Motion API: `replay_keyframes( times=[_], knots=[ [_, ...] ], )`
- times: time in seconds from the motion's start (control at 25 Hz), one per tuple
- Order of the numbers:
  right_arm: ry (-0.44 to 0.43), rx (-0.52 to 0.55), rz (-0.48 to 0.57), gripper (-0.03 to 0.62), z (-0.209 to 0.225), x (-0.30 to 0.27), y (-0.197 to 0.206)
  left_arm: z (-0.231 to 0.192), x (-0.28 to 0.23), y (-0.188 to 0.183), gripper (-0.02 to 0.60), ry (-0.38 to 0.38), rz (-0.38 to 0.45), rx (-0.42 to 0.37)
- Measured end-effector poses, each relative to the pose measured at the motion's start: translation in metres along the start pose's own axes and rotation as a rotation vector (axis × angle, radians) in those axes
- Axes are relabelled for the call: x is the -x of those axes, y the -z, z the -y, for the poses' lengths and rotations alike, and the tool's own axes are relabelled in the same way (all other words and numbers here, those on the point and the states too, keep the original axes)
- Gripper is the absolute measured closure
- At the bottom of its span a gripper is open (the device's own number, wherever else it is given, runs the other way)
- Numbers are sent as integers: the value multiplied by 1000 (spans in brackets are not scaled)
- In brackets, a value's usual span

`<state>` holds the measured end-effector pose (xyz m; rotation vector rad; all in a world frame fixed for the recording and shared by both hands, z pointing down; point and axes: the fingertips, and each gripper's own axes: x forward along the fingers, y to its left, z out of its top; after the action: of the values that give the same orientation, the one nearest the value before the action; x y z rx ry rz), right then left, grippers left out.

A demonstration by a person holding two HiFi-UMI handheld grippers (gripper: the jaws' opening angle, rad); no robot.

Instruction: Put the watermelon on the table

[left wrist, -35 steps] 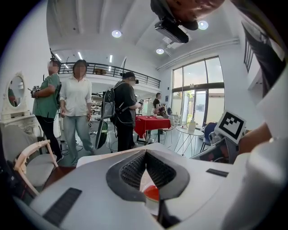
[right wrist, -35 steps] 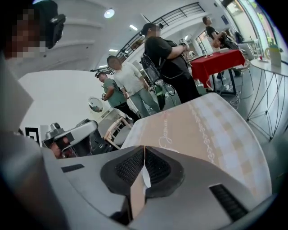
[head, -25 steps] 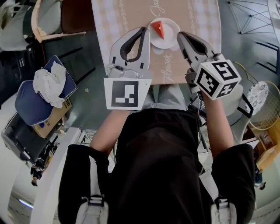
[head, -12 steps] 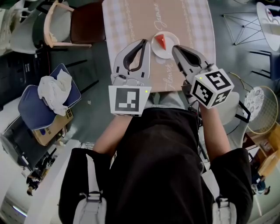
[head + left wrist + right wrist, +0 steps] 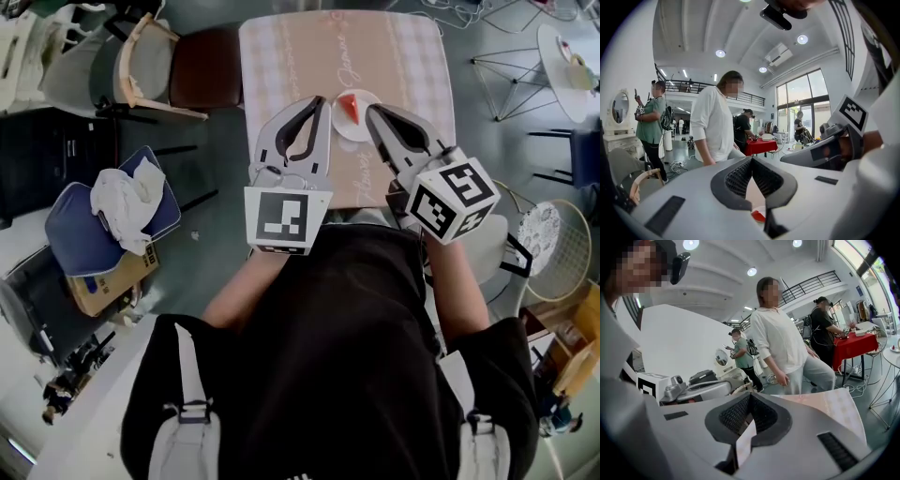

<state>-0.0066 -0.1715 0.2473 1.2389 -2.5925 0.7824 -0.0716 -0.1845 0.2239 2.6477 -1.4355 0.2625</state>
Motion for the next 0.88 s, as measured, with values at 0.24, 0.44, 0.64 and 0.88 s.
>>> replay_keyframes(
  times=[0.24, 0.44, 0.64, 0.88],
  knots=[
    [-5, 43, 17, 580, -24, 14, -9, 1, 19, -21, 574, -13, 55, -6],
    [3, 54, 22, 580, -35, 21, -5, 3, 30, -30, 574, 4, 80, -14],
    [8, 64, 31, 580, -43, 21, -9, 6, 38, -28, 574, 21, 74, -15],
    [3, 77, 32, 580, -49, 16, -8, -1, 46, -25, 574, 9, 69, -22]
  ],
)
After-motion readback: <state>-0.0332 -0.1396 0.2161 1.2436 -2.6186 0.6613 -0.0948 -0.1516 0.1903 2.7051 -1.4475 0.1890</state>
